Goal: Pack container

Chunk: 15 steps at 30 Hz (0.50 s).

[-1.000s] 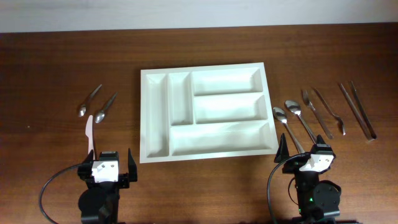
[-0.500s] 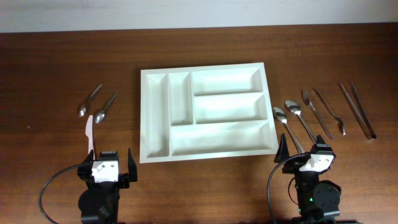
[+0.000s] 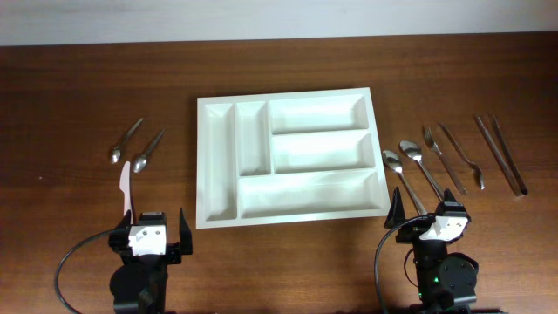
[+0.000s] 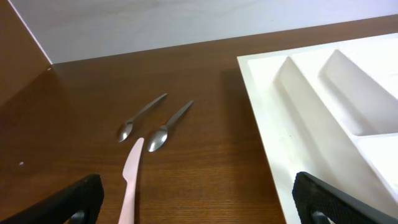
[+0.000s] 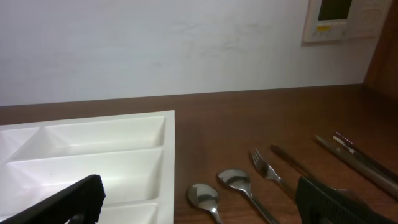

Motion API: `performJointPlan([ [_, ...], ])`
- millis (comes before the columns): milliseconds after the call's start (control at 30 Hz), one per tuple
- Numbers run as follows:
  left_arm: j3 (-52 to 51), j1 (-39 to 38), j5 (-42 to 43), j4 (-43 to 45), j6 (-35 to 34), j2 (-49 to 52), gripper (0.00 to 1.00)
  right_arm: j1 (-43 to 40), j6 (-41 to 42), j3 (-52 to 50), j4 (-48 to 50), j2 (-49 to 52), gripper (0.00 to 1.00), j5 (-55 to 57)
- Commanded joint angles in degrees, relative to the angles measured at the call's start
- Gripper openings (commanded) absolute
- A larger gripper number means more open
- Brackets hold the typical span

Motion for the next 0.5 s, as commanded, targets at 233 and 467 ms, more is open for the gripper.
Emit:
performJointPlan([
  [233, -0.28, 0.28, 5.05, 0.81, -1.36, -0.33, 0.99, -0.42, 0.22, -0.26, -0.44, -0.42, 0.99, 0.74],
  [467, 7.96, 0.28, -0.11, -1.62, -6.03, 6.8, 0.99, -0.42, 0.22, -0.26, -0.44, -0.42, 0.99, 0.74],
])
